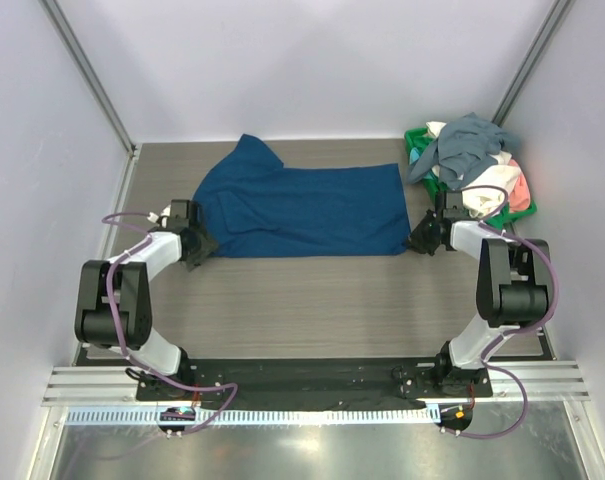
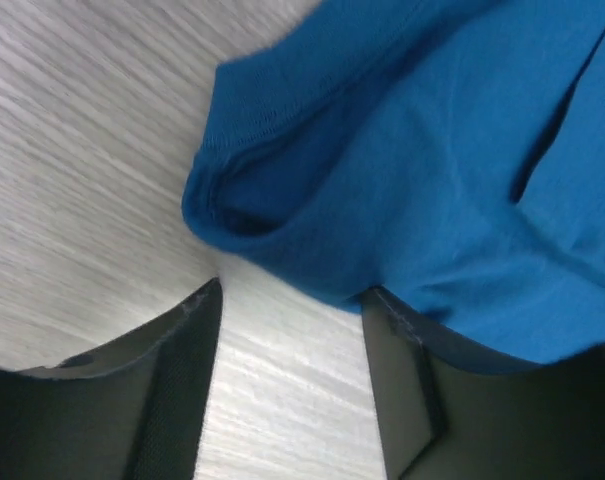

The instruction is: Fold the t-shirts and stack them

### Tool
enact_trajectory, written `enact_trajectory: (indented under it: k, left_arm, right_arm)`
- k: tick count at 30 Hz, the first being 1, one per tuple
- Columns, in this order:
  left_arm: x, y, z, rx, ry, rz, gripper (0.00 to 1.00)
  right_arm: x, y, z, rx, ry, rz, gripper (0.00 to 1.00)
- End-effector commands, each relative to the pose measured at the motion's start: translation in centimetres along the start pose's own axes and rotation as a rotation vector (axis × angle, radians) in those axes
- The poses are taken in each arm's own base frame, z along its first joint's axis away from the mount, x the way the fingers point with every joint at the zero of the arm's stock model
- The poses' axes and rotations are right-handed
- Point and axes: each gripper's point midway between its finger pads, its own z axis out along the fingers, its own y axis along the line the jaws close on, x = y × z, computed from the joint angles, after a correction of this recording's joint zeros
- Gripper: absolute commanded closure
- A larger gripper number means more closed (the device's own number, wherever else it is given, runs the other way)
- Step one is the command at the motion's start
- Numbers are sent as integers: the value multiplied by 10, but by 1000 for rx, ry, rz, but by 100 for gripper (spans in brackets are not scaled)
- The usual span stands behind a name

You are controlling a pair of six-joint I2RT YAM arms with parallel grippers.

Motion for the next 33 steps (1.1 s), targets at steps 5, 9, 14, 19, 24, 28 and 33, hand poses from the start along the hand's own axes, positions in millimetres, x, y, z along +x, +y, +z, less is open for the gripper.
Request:
enact_trajectory:
  k: [5, 9, 14, 19, 24, 28, 33]
  left_arm:
    - [-31, -9, 15, -14, -85, -3, 81]
    - [-61, -33, -2, 9, -114, 20, 100]
    - [-118, -69, -72, 101, -236, 23, 100]
    - [-113, -53, -121, 125, -279, 25, 100]
    - [-41, -3, -91, 63, -137, 5, 100]
    - [3, 38, -79, -12, -71, -16, 88]
    - [28, 55, -85, -11, -42, -40, 69]
  right_arm:
    - [7, -1, 10, -9, 33, 8, 99]
    - [-8, 18, 5, -46, 29, 25, 99]
    - [-73, 78, -48, -155, -124, -6, 99]
    - [-70, 68, -88, -140, -186, -28, 99]
    - [3, 5, -59, -34, -54, 7, 99]
    - [36, -28, -52, 31, -15, 41, 99]
    - [54, -42, -55, 38, 1, 84, 96]
